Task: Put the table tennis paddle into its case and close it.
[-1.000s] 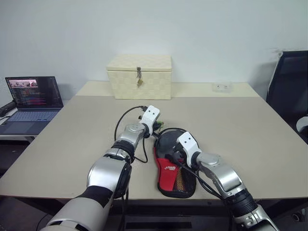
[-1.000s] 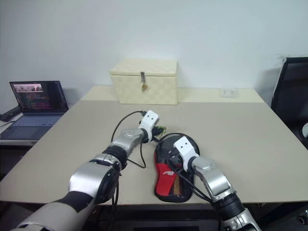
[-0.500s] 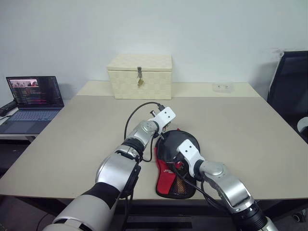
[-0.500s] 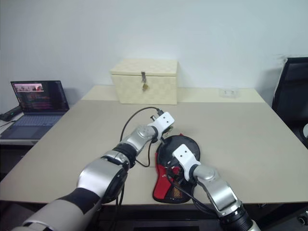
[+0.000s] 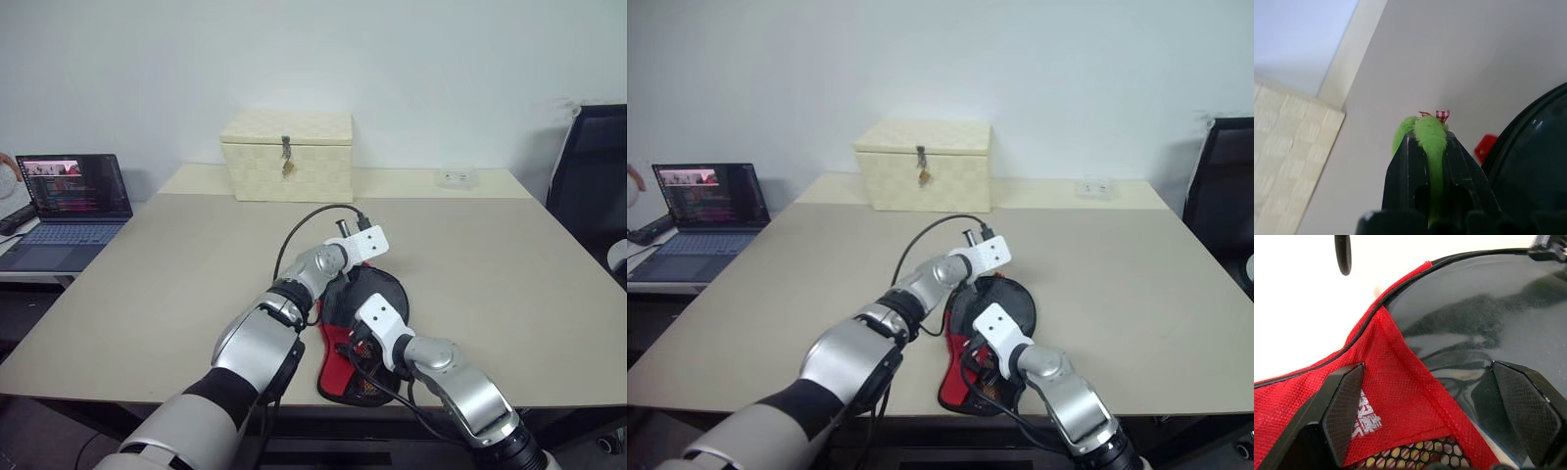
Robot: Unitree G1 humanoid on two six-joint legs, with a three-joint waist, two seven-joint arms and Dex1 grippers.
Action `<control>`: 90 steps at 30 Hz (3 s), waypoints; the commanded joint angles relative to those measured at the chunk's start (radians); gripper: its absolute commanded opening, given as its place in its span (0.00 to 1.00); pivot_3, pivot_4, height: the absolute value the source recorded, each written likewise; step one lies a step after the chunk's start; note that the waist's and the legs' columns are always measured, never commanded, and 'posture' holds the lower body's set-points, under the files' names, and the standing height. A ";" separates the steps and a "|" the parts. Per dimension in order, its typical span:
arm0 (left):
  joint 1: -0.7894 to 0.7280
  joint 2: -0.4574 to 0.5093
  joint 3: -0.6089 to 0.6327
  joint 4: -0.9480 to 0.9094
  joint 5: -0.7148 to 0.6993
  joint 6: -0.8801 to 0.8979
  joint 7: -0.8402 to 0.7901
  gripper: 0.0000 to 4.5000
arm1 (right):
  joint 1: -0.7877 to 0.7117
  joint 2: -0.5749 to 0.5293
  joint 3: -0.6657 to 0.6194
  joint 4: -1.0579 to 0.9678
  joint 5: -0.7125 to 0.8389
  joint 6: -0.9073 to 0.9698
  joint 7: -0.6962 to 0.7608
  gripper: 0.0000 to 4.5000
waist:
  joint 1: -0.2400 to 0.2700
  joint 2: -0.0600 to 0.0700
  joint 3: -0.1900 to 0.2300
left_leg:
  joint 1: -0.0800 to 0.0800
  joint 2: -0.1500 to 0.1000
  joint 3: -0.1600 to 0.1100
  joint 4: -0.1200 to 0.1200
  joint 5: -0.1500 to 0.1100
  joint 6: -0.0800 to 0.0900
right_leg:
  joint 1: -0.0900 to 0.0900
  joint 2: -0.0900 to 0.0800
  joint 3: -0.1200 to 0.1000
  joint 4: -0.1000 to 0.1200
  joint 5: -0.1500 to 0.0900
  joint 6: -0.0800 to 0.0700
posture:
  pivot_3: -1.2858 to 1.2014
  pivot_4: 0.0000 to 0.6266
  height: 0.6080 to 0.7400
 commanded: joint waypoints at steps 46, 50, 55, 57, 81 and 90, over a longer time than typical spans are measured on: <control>-0.031 -0.002 0.287 -0.054 -0.306 0.023 -0.232 0.74 | -0.075 0.054 0.002 0.261 -0.015 -0.016 0.062 1.00 | -0.031 0.000 -0.004 | 0.013 0.001 0.001 0.003 0.000 0.000 | 0.012 0.003 0.001 0.001 0.000 0.002 | 0.52 0.24 1.00; -0.053 0.067 0.369 -0.071 -0.385 0.034 -0.252 0.74 | -0.091 0.053 -0.033 0.196 0.020 0.020 0.090 1.00 | -0.028 0.000 -0.004 | 0.011 0.002 0.001 0.003 0.000 0.000 | 0.011 0.003 0.001 0.001 0.000 0.002 | 0.52 0.24 1.00; -0.035 0.160 0.480 -0.106 -0.513 0.041 -0.347 0.74 | -0.102 0.030 -0.091 0.064 0.082 0.102 0.116 1.00 | -0.026 0.000 -0.004 | 0.007 0.002 0.001 0.002 0.000 0.000 | 0.006 0.001 0.002 0.001 0.000 0.002 | 0.52 0.24 1.00; -0.016 0.170 0.516 -0.122 -0.568 0.055 -0.426 0.74 | -0.101 0.017 -0.103 0.024 0.103 0.124 0.124 1.00 | -0.022 0.000 -0.004 | 0.006 0.003 0.000 0.000 0.000 0.000 | 0.005 0.001 0.001 0.001 0.000 0.002 | 0.52 0.24 1.00; 0.321 0.098 0.286 -0.229 -0.532 0.051 -0.777 0.74 | -0.278 -0.445 -0.195 0.236 0.034 -0.321 0.244 1.00 | -0.006 0.000 -0.003 | -0.009 -0.001 0.001 0.003 0.000 0.000 | -0.009 0.001 0.001 0.002 0.003 -0.003 | 0.52 0.24 1.00; 0.328 0.080 0.280 -0.238 -0.539 0.059 -0.769 0.74 | -0.498 -0.343 -0.023 0.798 -0.253 -0.828 0.122 1.00 | -0.004 0.000 -0.003 | -0.009 0.001 0.001 0.003 0.000 0.000 | -0.009 0.000 0.001 0.002 0.003 -0.004 | 0.52 0.24 1.00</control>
